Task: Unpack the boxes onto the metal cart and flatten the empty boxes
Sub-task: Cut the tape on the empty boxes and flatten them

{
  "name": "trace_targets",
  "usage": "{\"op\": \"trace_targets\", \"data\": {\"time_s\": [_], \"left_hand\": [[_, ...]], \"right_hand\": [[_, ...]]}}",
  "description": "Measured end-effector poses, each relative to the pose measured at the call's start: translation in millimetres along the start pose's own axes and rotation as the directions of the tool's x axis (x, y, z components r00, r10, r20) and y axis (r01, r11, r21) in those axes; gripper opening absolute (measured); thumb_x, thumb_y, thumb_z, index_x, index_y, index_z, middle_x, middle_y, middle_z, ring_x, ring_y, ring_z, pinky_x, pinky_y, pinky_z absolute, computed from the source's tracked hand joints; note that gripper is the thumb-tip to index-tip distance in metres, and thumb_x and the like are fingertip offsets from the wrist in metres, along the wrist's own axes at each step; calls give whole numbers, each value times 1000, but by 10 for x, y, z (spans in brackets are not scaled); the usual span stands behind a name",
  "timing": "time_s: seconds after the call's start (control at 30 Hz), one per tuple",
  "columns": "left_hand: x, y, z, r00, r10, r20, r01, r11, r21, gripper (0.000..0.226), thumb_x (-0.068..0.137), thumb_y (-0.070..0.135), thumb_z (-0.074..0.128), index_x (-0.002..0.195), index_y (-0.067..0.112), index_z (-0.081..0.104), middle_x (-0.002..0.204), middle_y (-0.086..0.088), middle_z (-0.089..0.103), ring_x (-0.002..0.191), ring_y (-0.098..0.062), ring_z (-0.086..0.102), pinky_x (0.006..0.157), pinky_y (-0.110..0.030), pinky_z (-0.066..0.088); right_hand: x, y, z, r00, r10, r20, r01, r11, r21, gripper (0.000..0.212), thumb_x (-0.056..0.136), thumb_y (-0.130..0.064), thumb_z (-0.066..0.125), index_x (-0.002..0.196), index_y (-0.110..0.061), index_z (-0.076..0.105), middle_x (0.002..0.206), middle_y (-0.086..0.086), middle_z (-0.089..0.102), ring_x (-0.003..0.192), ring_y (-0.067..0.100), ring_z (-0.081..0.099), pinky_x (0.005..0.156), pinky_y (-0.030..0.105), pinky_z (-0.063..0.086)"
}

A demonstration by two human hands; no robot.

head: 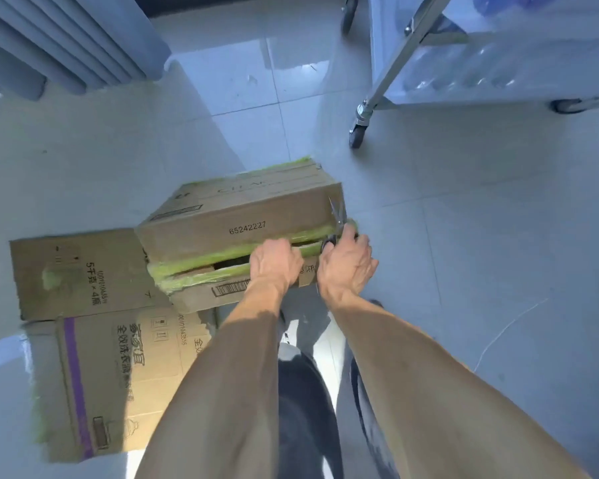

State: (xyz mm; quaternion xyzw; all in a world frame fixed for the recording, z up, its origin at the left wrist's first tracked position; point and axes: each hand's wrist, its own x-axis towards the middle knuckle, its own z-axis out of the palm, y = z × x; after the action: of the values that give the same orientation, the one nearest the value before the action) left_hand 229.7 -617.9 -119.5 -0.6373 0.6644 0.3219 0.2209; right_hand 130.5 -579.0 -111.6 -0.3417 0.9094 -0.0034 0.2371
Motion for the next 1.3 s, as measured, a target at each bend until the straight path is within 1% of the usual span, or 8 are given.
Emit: {"op": "trace_targets", "data": {"time_s": [0.17,0.27,0.4,0.7,0.9,1.13,1.23,1.3], "left_hand": [[188,39,-115,985,77,-156,-71,996,46,25,101,23,37,84,13,53,90,-20,68,76,-35,54,68,-37,41],[413,161,-193,953,152,-262,-97,972,212,27,96,21,46,83,9,66,106,-15,59,95,-31,48,71,-38,41],[794,242,-355,944,170,-283,-91,957,274,19,86,15,59,105,13,61,121,-15,46,113,-35,42,89,-47,43],[1405,334,-756,960,162,-230,-106,966,236,29,87,-1,60,109,9,45,125,-19,38,107,-37,47,73,-40,44],[1475,453,-722,992,129,-11,-113,900,421,99,65,47,83,139,10,28,145,-29,26,117,-45,47,88,-47,49],[1336,434,-516,930,358,85,-361,839,407,66,76,25,68,134,24,37,139,-24,39,120,-42,45,83,-43,54],[1298,409,-561,934,357,15,-353,914,199,19,82,19,54,99,11,59,97,-14,64,82,-25,58,69,-34,49],[1282,397,-582,961,272,-44,-266,958,111,18,83,7,49,96,7,61,82,-12,62,71,-27,54,63,-34,46]], "right_hand": [[67,92,161,997,79,20,-81,992,101,42,93,-24,54,133,-14,45,117,13,56,108,31,55,91,43,38],[170,5,156,992,123,-25,-117,977,179,43,92,-24,57,133,-15,46,116,12,56,109,30,53,91,43,37],[295,-66,145,964,262,38,-264,936,234,40,93,-23,56,131,-16,48,115,12,56,109,31,53,90,44,37],[817,-263,118,966,176,191,-221,944,247,28,96,-17,51,123,-14,48,115,15,55,108,33,54,85,41,42],[709,-99,160,924,348,160,-369,919,135,29,93,-10,49,121,-16,55,113,16,56,106,34,54,87,41,37],[668,48,55,965,249,82,-246,968,-50,32,86,-11,57,117,-20,56,106,9,54,100,27,50,82,38,33],[639,40,21,969,245,17,-244,968,-57,27,82,-10,62,106,-20,60,101,8,55,95,27,50,78,38,31],[602,20,15,977,213,3,-212,972,-105,25,81,-10,64,103,-22,60,98,6,54,92,26,50,77,38,30]]}}
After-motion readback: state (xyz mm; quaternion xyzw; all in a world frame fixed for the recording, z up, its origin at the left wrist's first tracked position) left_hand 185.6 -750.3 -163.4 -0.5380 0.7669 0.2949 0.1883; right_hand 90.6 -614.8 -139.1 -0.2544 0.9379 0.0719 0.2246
